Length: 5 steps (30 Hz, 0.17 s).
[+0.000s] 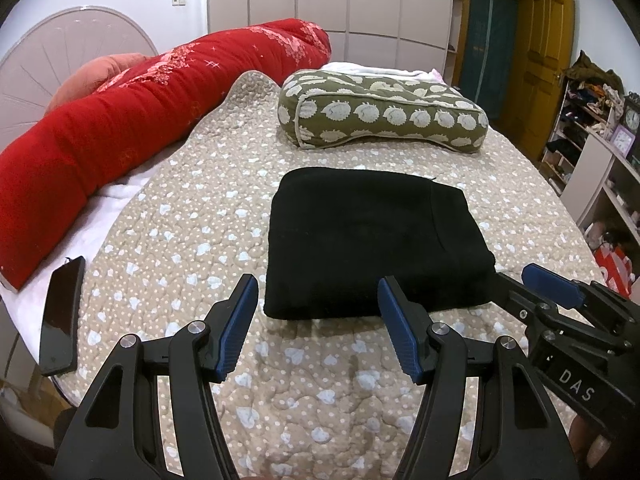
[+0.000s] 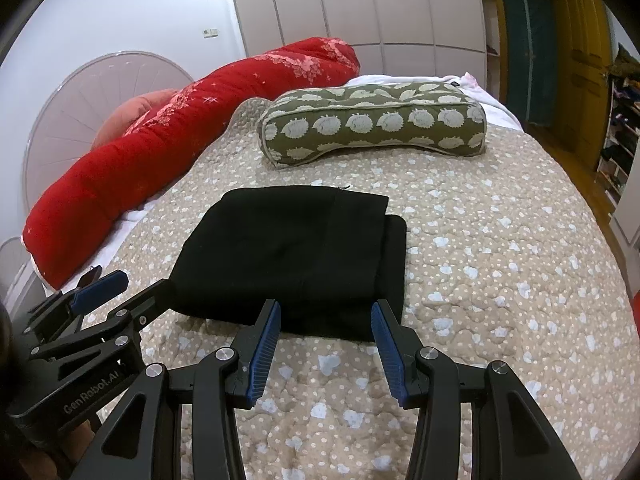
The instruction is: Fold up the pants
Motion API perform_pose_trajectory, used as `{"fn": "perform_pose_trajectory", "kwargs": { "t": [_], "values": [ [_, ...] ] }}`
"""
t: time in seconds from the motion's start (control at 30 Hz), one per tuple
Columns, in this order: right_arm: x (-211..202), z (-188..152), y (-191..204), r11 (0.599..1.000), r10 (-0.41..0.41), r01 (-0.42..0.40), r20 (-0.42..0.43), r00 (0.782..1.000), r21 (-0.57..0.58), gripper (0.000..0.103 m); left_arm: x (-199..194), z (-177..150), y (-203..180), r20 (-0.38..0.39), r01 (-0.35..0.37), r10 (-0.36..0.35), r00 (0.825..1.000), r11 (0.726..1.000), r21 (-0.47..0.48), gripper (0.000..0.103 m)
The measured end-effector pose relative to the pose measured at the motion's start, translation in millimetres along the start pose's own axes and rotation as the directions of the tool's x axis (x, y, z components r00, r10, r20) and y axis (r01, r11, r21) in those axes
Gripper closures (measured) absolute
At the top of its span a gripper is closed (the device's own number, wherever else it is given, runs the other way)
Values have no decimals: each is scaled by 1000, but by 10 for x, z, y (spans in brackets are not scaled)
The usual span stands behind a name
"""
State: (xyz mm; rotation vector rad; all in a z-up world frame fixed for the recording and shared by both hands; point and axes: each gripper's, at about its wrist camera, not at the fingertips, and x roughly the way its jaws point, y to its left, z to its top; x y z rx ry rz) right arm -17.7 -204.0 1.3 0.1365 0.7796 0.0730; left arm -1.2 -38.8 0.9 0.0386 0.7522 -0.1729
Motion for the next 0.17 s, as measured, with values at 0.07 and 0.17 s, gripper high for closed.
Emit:
{"fn": "perform_pose_trajectory", "kwargs": {
  "t": [0.07, 0.17],
  "values": [
    [-9, -13, -51, 1000, -9, 9, 4, 1000, 6, 57, 4, -11, -17, 2, -1, 1, 1000, 1000, 5, 41],
    [2, -39, -186, 999, -40, 40, 7, 999, 10, 58, 27, -7, -17, -5, 21, -21, 1000, 1000, 4, 41]
  ]
}}
